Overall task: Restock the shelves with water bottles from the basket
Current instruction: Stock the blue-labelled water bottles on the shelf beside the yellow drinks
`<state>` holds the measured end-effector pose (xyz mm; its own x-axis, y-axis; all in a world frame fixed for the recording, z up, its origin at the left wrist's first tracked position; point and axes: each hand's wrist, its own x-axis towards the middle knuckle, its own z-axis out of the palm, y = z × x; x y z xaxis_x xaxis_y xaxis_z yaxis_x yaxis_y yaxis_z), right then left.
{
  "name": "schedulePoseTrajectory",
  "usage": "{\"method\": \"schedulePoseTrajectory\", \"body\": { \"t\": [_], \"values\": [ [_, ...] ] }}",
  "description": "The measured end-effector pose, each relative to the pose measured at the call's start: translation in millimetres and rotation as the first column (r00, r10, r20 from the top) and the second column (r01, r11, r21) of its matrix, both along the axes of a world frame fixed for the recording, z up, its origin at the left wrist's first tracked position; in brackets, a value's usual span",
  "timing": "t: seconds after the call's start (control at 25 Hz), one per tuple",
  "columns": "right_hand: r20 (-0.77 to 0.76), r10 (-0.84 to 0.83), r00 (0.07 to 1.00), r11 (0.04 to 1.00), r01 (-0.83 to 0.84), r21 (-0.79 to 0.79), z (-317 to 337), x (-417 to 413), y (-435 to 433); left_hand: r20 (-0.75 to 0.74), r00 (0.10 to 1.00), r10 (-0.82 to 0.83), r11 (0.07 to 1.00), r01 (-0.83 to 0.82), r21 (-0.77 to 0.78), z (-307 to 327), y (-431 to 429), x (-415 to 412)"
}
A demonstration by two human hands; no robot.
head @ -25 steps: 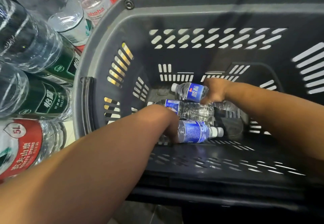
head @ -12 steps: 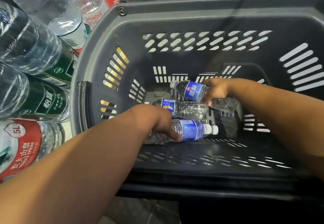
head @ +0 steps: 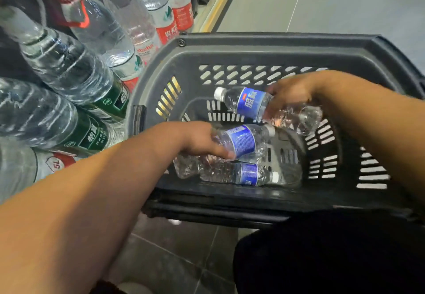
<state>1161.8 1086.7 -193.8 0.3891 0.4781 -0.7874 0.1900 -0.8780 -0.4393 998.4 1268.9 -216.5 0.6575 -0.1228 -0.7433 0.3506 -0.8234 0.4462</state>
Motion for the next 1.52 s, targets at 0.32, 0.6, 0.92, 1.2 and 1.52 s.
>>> {"method": "schedulePoseTrajectory", "body": {
  "t": [0.32,0.6,0.92,1.2,1.52],
  "values": [
    [-0.122,-0.185,0.975,0.915,0.216,0.341,138,-12,-1,0.122,0.874,0.471,0.846,-0.408,-0.343,95,28,-60],
    [-0.207,-0.230,0.951,0.825,0.303,0.478,198,-87,35,-0.169,0.472,0.865,0.099,-0.490,-0.866,160,34,-133],
    [-0.252,-0.186,0.950,0.599,0.313,0.737,225,-226,95,-0.116,0.128,0.985,-0.054,-0.411,-0.910,216,42,-237],
    [-0.275,-0.069,0.959,0.503,0.271,0.821,250,-338,147,0.206,-0.142,0.968,0.120,-0.459,-0.880,252,49,-350],
    [-0.310,0.143,0.940,0.486,0.206,0.849,264,-420,171,0.325,-0.335,0.884,0.135,-0.482,-0.866,264,37,-436]
  ]
}}
